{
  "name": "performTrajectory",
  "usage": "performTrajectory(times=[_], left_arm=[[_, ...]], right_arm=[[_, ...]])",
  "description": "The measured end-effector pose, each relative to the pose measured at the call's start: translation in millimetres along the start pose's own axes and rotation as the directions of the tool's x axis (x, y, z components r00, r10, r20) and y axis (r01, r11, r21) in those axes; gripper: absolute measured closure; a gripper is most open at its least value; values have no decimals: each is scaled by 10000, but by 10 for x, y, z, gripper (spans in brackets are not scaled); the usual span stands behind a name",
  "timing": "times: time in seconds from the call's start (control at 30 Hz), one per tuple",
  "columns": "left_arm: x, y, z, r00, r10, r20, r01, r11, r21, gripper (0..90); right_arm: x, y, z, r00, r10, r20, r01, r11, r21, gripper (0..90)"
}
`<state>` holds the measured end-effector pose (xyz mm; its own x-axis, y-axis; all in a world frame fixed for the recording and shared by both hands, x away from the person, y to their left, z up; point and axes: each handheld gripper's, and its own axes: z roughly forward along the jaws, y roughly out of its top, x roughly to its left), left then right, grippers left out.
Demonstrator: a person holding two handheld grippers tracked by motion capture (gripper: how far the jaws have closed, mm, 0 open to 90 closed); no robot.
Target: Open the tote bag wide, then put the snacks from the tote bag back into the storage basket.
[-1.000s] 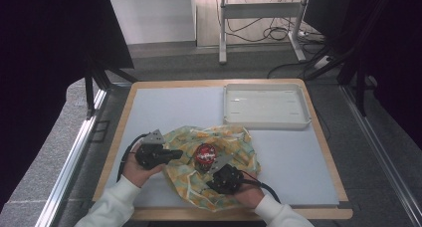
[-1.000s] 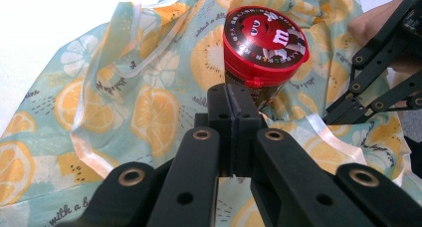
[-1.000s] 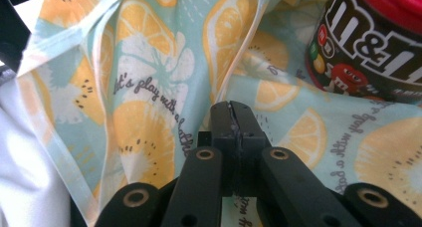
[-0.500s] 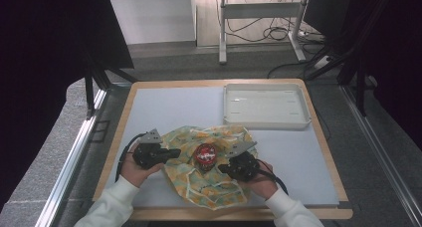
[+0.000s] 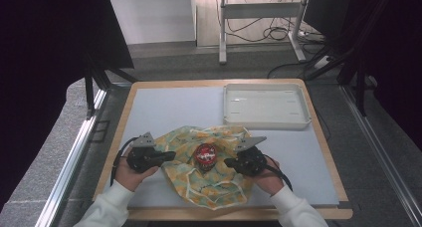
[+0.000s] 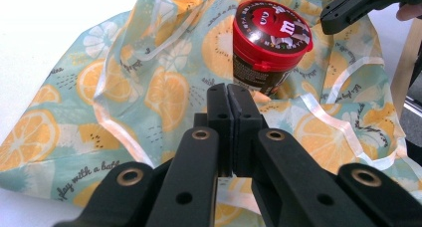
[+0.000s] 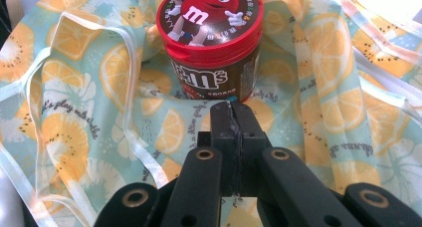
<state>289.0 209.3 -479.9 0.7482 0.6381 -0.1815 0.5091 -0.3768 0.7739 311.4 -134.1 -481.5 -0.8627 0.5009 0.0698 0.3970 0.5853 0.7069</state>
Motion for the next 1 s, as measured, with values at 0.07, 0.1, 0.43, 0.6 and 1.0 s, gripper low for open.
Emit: performTrajectory(times=[0.07,0.1,0.43,0.6,1.0], left_arm=[[7,0,1,10000,-52,8,52,10000,-4,887],[9,0,4,10000,-59,2,59,10000,3,887],[-43,-50,-43,9977,-26,-671,-1,9992,-404,381],[-14,-71,-54,9963,-284,-808,251,9988,-423,301],[8,-101,-72,9958,-394,-825,359,9984,-437,292]], right_arm=[[-3,3,3,10000,-7,-14,7,10000,-2,880],[-3,3,3,10000,-7,-14,7,10000,-2,880],[-29,11,-34,9999,-16,-152,13,9997,-245,816],[-32,32,-59,9999,-62,-129,57,9993,-366,727],[55,140,-117,9988,-164,460,198,9970,-749,370]])
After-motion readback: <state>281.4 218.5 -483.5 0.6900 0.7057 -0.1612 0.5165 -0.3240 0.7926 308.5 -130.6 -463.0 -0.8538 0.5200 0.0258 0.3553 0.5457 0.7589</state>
